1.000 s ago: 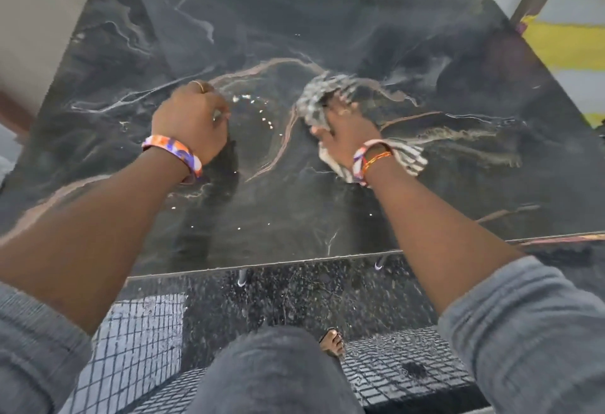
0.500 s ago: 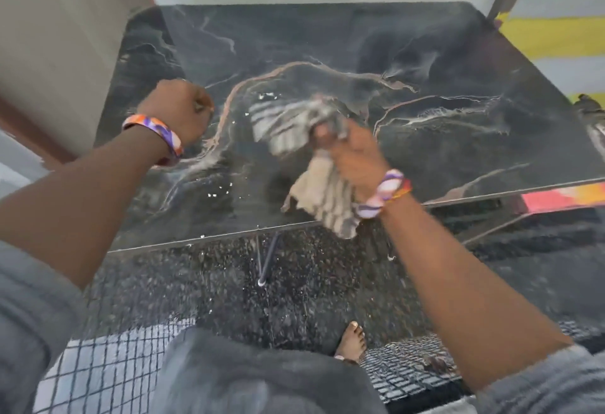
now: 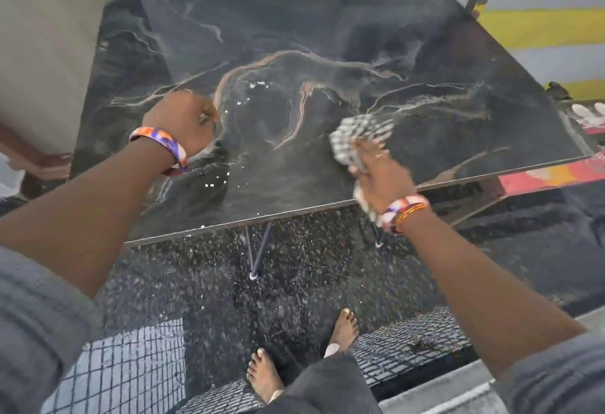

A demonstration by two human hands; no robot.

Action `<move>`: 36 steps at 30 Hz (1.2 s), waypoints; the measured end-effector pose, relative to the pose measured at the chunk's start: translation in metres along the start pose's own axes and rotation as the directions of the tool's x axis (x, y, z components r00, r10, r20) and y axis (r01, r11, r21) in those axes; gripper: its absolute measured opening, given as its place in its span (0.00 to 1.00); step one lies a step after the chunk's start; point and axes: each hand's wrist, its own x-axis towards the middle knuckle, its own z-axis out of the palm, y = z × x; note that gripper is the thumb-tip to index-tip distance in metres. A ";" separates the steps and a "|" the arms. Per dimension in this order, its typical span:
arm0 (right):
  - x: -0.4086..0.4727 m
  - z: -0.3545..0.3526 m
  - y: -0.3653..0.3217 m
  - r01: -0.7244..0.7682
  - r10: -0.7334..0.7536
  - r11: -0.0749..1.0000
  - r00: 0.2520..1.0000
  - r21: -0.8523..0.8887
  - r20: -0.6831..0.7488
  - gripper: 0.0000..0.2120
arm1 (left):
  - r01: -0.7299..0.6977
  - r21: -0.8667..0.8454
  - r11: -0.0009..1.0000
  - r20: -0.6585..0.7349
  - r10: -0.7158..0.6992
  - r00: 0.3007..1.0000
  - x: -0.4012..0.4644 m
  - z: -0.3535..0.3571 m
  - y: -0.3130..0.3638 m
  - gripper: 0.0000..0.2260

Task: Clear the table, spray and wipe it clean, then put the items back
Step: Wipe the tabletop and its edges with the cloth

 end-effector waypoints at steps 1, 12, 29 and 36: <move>-0.008 0.006 -0.023 0.068 -0.069 0.997 0.997 0.037 0.020 0.24 | 0.010 -0.009 1.000 -0.006 -0.010 1.000 -0.001 -0.002 -0.001 0.10; -0.029 -0.011 -0.072 -0.231 -0.114 0.156 0.962 0.960 0.249 0.08 | -0.089 -0.072 0.993 -0.041 0.086 0.995 0.030 -0.023 0.032 0.10; 0.093 -0.046 0.182 -0.800 0.801 0.597 0.589 0.064 -0.109 0.36 | -0.312 -0.083 0.946 0.123 0.321 0.939 0.164 0.062 0.166 0.12; 0.185 -0.093 0.296 -0.918 0.911 0.381 0.354 0.106 -0.212 0.34 | -0.301 -0.036 0.953 0.143 0.303 0.942 0.276 0.111 0.224 0.14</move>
